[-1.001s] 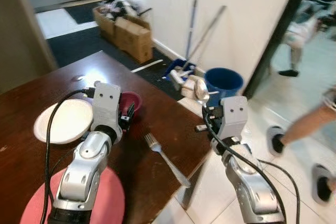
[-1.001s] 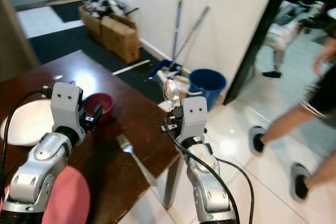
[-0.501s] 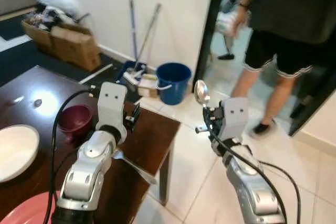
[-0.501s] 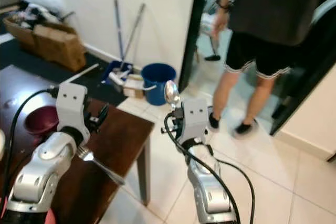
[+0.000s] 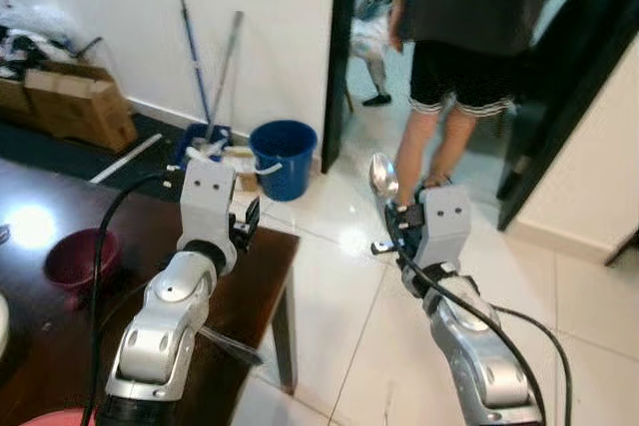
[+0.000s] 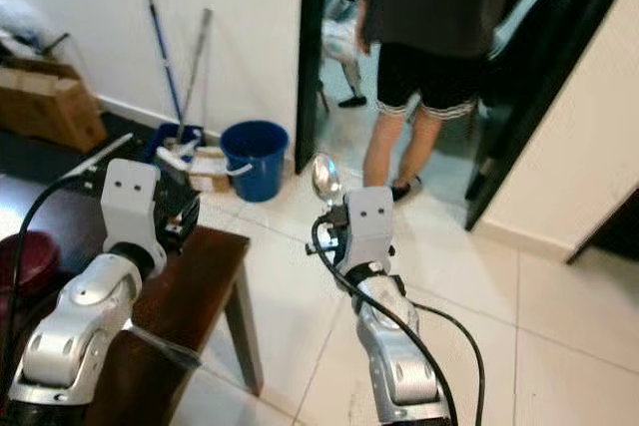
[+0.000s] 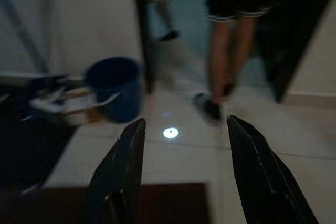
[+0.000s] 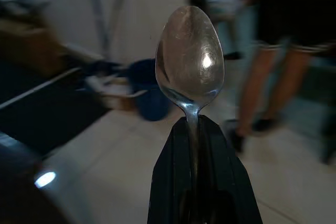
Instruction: Setting the table
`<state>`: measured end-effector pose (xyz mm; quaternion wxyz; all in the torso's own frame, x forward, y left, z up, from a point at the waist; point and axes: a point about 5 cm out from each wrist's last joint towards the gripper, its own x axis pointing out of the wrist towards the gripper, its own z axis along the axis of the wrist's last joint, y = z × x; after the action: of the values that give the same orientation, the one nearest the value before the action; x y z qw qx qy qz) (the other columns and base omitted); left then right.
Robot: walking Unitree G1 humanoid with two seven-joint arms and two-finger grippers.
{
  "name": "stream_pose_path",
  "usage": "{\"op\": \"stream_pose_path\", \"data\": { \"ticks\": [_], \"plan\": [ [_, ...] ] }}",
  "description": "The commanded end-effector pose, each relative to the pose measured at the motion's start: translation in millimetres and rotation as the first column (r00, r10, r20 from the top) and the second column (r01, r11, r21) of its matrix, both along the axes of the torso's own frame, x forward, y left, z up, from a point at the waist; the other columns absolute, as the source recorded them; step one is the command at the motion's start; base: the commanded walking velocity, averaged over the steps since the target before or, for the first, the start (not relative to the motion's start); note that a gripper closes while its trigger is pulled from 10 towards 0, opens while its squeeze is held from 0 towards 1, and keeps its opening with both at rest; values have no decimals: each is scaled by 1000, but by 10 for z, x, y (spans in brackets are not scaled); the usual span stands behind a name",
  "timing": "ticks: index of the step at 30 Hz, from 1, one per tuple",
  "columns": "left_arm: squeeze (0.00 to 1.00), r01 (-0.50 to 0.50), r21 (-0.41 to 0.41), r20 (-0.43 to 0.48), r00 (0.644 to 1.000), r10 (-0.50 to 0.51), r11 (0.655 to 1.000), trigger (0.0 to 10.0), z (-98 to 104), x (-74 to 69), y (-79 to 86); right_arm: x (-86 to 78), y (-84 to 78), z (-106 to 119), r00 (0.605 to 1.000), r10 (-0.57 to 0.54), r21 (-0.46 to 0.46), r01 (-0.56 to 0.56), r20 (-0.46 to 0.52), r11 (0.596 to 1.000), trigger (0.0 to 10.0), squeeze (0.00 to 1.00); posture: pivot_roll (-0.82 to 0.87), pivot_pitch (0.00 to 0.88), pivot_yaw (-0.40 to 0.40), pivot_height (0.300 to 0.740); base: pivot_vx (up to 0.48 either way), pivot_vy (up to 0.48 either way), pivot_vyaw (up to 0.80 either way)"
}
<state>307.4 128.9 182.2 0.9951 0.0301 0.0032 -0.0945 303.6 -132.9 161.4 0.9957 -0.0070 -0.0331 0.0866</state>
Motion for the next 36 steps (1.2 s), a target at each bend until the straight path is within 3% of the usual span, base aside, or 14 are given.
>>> {"op": "stream_pose_path", "data": {
  "ticks": [1,12,21,28,36],
  "plan": [
    [0,-18,13,-22,1000,18,1000,10000,-59,-10,38,-12,17,-32,1000,2,8,-2,-13,1000,10000,0,-8,0,64,740,0,0,0],
    [0,-15,14,-24,1000,16,1000,10000,-61,-1,43,-6,32,-36,1000,1,10,-1,-14,1000,10000,0,-7,0,68,740,0,0,0],
    [0,-11,16,-24,1000,12,1000,10000,-55,8,43,-5,34,-43,1000,-3,14,3,-14,1000,10000,0,-7,0,73,740,0,0,-800],
    [0,-9,16,-23,1000,9,1000,10000,-53,9,34,-7,30,-48,1000,-5,14,5,-15,1000,10000,0,-6,0,74,740,0,0,0],
    [0,-5,16,-23,1000,5,1000,10000,-50,11,29,-4,31,-49,1000,-6,16,6,-13,1000,10000,0,-7,0,77,740,0,0,-800]
  ]
}}
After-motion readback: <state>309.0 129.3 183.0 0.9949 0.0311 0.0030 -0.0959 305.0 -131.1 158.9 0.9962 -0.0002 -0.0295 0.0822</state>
